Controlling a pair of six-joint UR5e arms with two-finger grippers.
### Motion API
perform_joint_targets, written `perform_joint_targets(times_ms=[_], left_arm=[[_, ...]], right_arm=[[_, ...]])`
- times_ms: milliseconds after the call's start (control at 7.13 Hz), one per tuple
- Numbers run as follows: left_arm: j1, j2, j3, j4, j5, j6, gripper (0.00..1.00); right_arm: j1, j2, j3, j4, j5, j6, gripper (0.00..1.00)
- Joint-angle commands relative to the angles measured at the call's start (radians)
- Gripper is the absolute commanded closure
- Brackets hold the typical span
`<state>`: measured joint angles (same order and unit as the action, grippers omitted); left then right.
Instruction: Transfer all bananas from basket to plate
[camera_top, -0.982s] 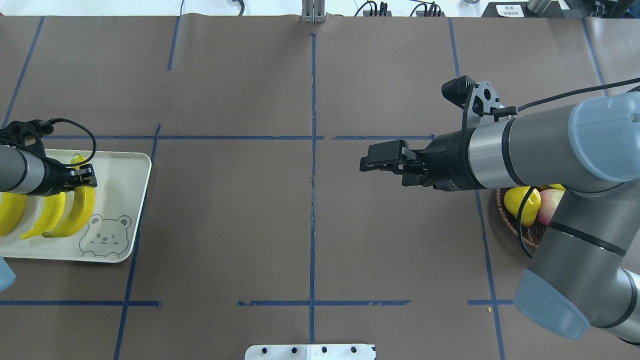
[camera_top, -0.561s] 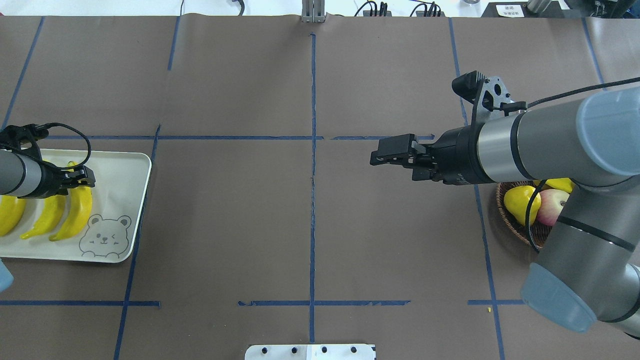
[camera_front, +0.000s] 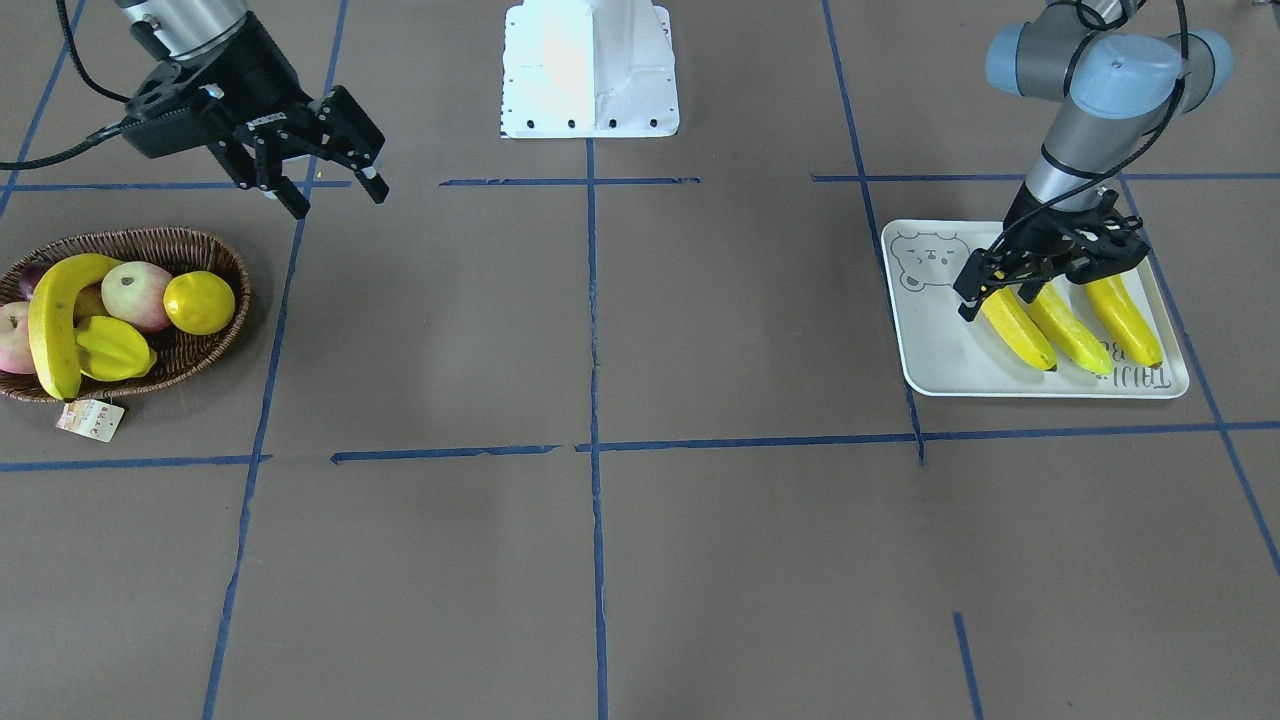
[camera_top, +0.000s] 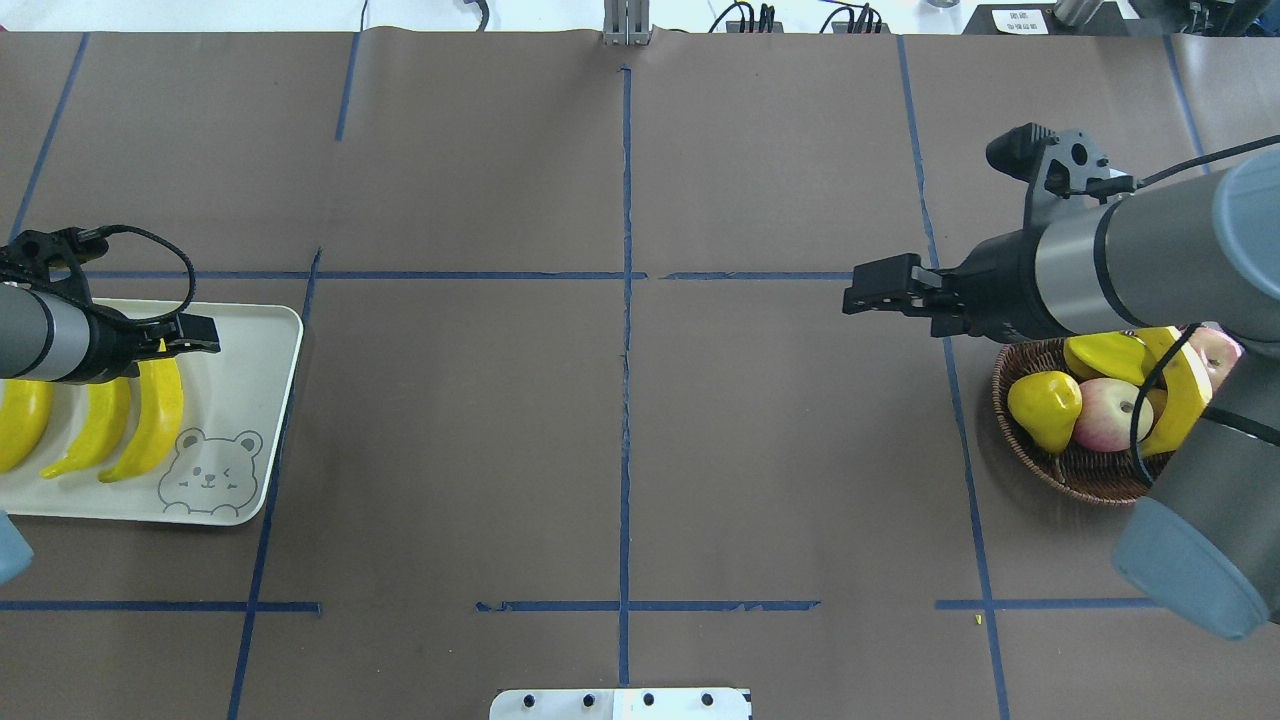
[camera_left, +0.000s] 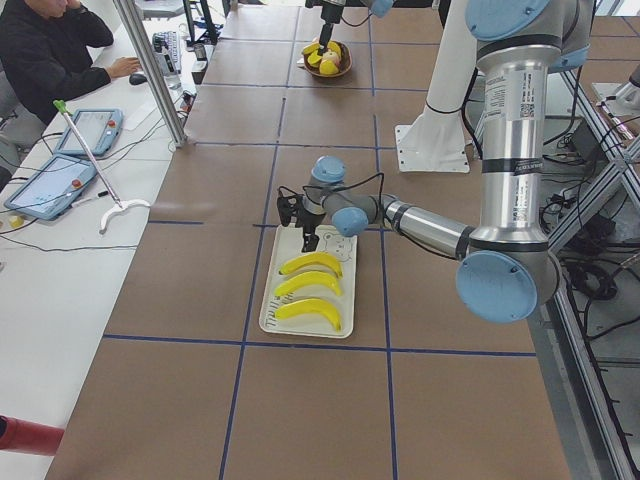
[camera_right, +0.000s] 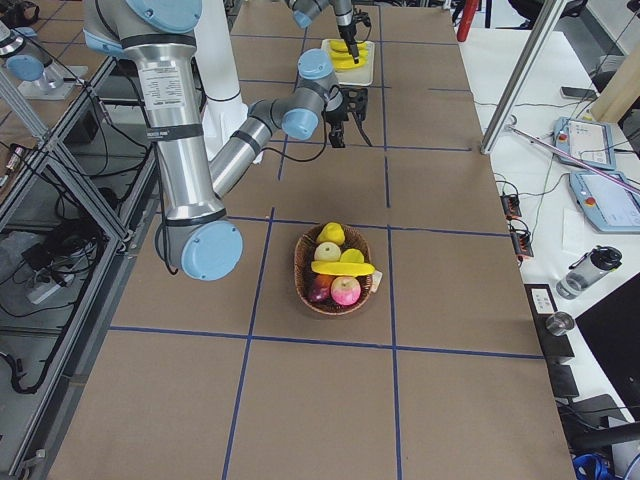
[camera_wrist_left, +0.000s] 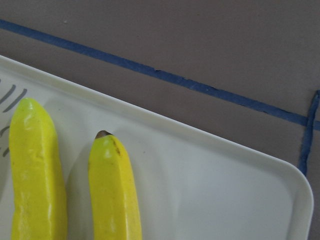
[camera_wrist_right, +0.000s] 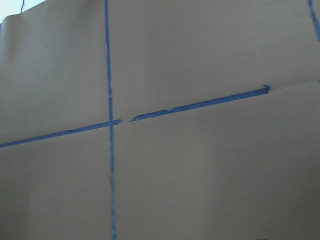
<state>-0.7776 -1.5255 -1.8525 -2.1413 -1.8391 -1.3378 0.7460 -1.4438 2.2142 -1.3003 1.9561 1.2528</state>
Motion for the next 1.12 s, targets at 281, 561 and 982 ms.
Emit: perform_joint_targets(times_ms=[281, 561, 982], left_arm=[[0.001, -0.034, -0.033, 0.001, 0.004, -0.006, 0.00], [0.003, -0.038, -0.033, 0.001, 0.006, -0.012, 0.00], [0.004, -0.044, -0.031, 0.003, 0.006, -0.012, 0.00]], right_arm=[[0.226, -0.389, -0.090, 0.259, 0.202, -0.375, 0.00], [0.265, -0.473, -0.235, 0.494, 0.260, -0.366, 0.00], [0.280, -0.477, -0.410, 0.542, 0.271, -0.377, 0.00]])
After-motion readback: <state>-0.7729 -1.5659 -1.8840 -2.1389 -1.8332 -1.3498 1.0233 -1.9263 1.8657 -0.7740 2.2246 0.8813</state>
